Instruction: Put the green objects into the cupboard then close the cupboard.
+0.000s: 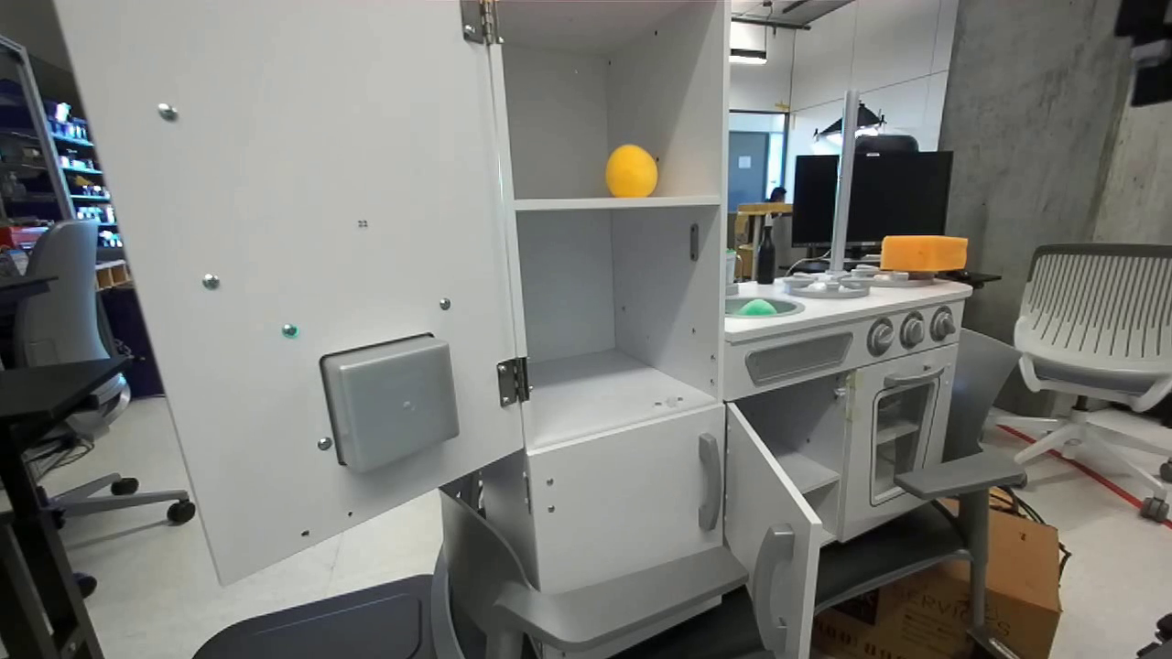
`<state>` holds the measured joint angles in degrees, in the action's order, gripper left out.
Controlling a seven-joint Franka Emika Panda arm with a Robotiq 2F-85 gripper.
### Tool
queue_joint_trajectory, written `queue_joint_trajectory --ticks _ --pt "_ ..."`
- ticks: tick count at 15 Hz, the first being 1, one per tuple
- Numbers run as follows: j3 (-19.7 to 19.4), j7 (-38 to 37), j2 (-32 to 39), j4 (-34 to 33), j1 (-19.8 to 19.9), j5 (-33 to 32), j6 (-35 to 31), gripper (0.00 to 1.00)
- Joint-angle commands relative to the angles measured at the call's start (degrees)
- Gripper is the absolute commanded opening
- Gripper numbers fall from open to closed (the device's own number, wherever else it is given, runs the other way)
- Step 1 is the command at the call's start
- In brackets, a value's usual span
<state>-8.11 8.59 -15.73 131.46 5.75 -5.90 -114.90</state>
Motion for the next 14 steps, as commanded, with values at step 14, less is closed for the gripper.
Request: queue_joint_trajectory --ticks 14 --pt "5.6 4.1 51.7 -56.8 -2.4 -3.2 2.1 1.00"
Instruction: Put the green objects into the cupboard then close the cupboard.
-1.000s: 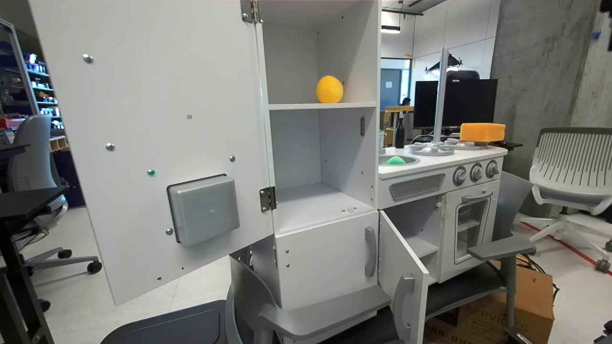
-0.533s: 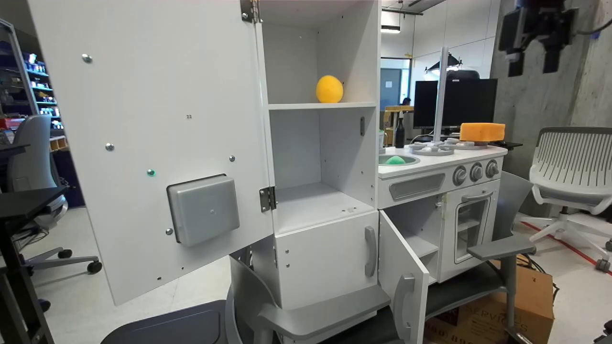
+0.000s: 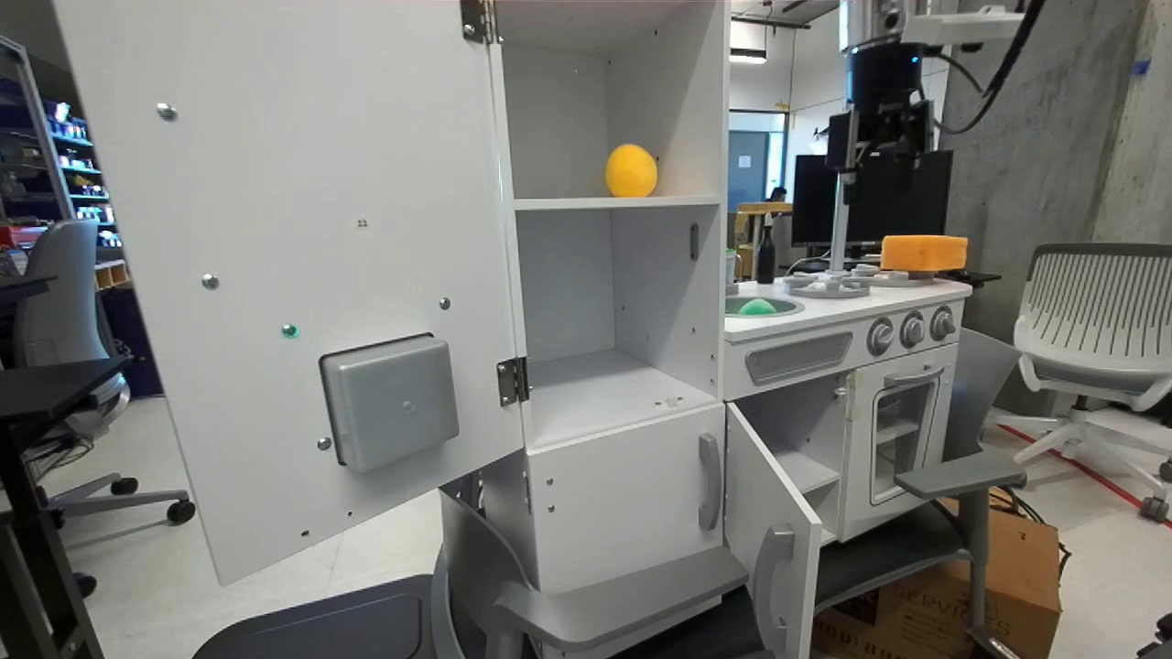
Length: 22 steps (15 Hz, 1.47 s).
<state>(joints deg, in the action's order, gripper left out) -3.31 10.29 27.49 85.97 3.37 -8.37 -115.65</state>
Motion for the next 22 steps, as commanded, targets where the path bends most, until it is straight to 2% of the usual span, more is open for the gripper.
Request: queue_joint_trajectory --ticks 1,8,11,16,20,22 --pt "1.1 3.1 11.2 -14.2 0.0 -0.6 3.1 1.00" --pt "2.4 6.3 28.8 -33.2 -2.1 -0.8 6.7 1.00" --pt "2.2 7.2 34.3 -40.8 -3.3 -1.3 9.0 1.00" --pt "2.0 10.4 41.4 -52.7 -3.1 -1.1 12.5 1.00" --pt "2.6 17.0 43.6 -57.5 -2.7 -0.8 13.8 1.00" --pt "3.1 21.5 43.7 -57.8 -1.9 -0.2 13.0 1.00"
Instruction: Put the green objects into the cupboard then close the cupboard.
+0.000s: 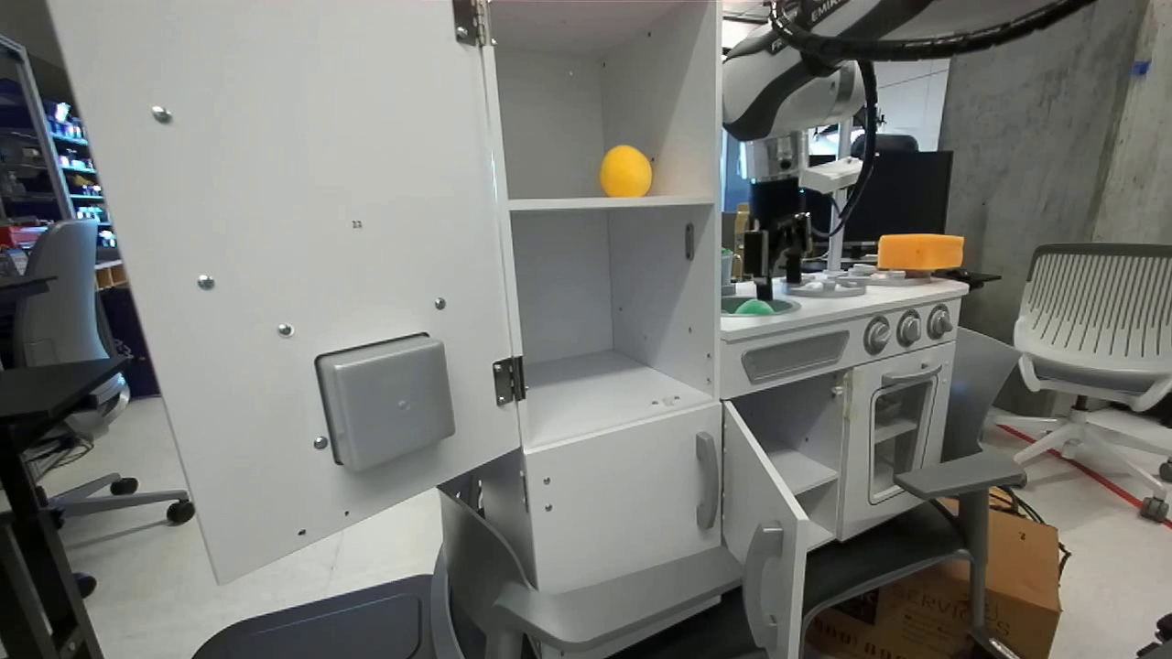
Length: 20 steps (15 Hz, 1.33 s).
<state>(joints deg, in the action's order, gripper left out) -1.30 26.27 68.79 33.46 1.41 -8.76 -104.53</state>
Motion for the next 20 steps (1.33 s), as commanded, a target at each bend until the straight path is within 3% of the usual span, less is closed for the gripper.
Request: queue_joint_trajectory --ticks 1,9,20 --pt "1.4 7.8 2.3 -5.4 0.4 0.5 1.6 1.00" --pt "7.0 32.3 4.5 -4.9 5.3 5.5 2.3 1.00" --pt "7.5 43.1 2.3 -5.7 2.2 4.4 4.1 1.00"
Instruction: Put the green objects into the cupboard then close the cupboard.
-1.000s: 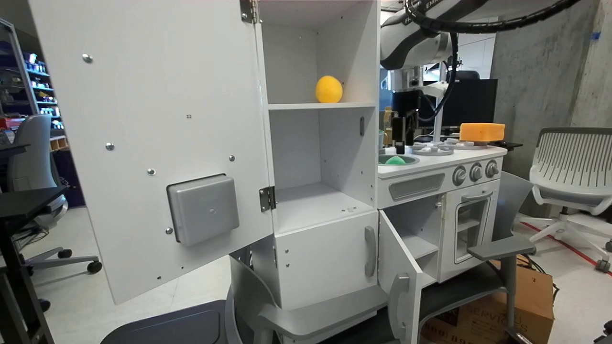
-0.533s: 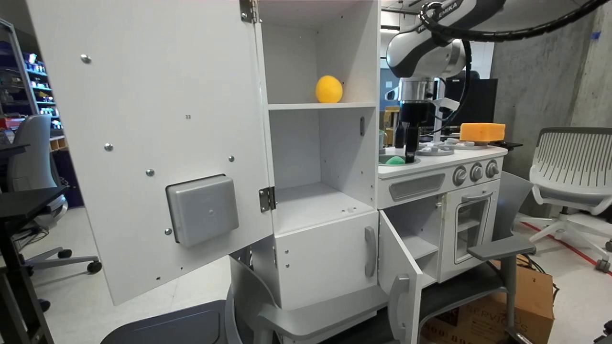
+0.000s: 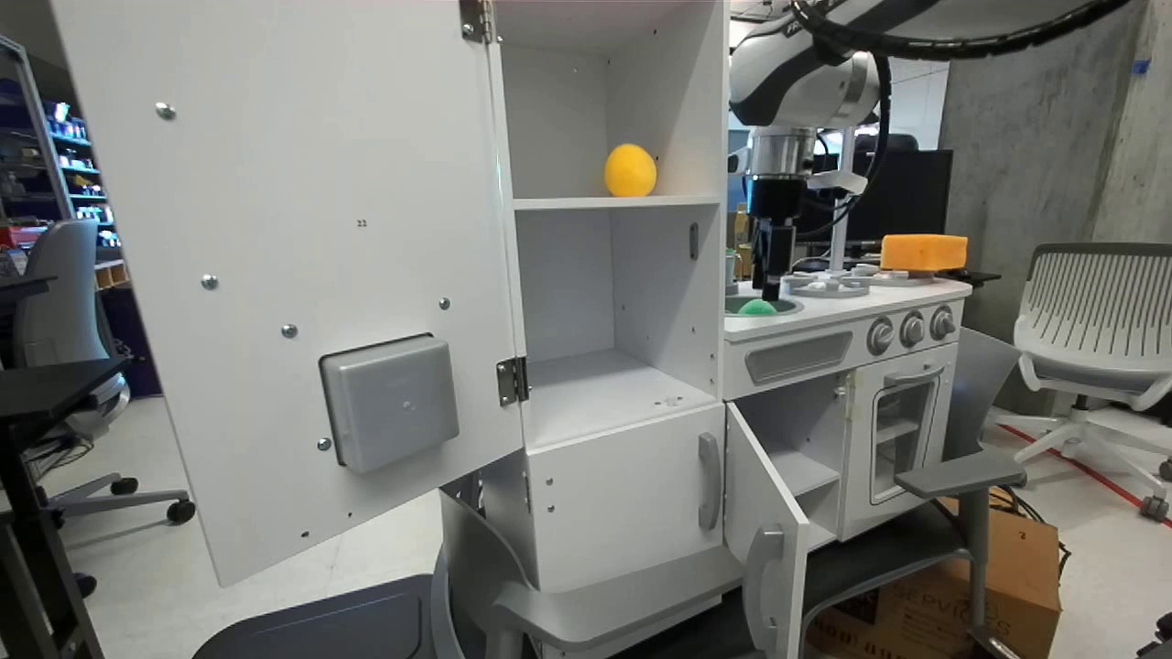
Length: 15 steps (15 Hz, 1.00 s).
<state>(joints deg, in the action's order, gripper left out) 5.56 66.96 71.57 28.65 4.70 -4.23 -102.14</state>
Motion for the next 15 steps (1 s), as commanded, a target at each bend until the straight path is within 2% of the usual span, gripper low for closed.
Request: queue_joint_trajectory --ticks 1,13,14,15 --pt "0.5 2.8 -0.2 -1.0 -1.4 -0.1 1.5 1.00" --pt "-1.7 4.1 3.7 -1.1 -2.1 -2.2 0.8 1.00" --pt "-1.8 4.2 3.7 -1.1 -2.1 -2.2 0.7 0.75" --pt "-1.9 4.0 3.7 -1.2 -2.1 -2.3 0.5 0.74"
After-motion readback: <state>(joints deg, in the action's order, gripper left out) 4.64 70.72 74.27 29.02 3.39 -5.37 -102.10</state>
